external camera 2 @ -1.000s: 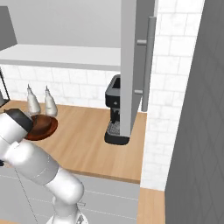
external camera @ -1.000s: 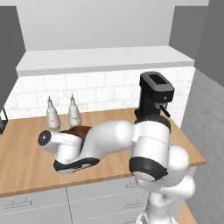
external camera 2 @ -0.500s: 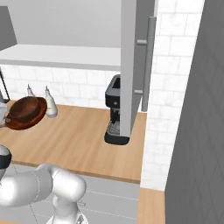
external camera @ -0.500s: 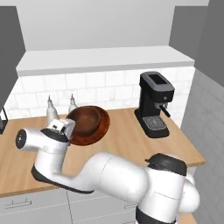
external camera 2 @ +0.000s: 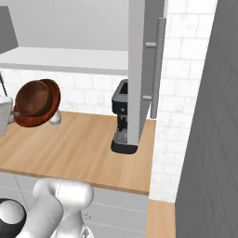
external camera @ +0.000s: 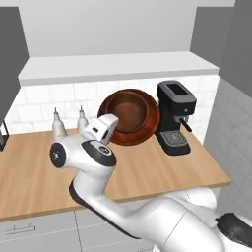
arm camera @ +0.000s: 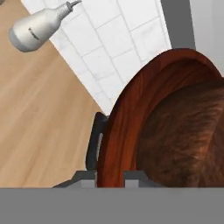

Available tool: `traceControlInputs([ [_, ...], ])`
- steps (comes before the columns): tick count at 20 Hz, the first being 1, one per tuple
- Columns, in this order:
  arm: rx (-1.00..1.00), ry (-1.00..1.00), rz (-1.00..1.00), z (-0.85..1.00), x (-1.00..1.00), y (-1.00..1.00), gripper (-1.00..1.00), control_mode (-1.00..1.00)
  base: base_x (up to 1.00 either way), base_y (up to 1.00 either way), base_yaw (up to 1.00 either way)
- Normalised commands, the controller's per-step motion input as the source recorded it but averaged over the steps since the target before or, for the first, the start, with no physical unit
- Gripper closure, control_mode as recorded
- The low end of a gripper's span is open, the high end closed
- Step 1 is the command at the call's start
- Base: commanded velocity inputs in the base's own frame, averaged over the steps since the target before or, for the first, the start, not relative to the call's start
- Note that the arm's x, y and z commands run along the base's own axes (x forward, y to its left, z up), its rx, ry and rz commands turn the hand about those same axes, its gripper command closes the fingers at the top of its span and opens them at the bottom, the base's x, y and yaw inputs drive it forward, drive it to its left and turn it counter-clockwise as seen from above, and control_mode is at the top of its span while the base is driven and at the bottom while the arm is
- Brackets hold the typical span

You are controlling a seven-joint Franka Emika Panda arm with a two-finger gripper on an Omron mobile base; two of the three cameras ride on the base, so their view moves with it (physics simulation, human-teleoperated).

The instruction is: Pick up the bowls on the counter and stack them on top of one another in the open cabinet. Place the smaller bowl on top of the larger bowl.

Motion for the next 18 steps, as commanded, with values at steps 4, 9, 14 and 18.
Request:
traceControlInputs([
  [4,0.0,-0.26,-0.09,1.0,-0.22,-0.54,1.0,-1.0,0.0,0.0,0.0],
  [9,0.0,-0.16,-0.1,1.0,0.0,-0.32,1.0,-1.0,0.0,0.0,0.0],
  [14,0.0,0.05,-0.1,1.0,0.81,-0.16,1.0,-1.0,0.0,0.0,0.0],
  [18,0.0,0.24,-0.03,0.84,1.0,-0.13,1.0,-1.0,0.0,0.0,0.0],
])
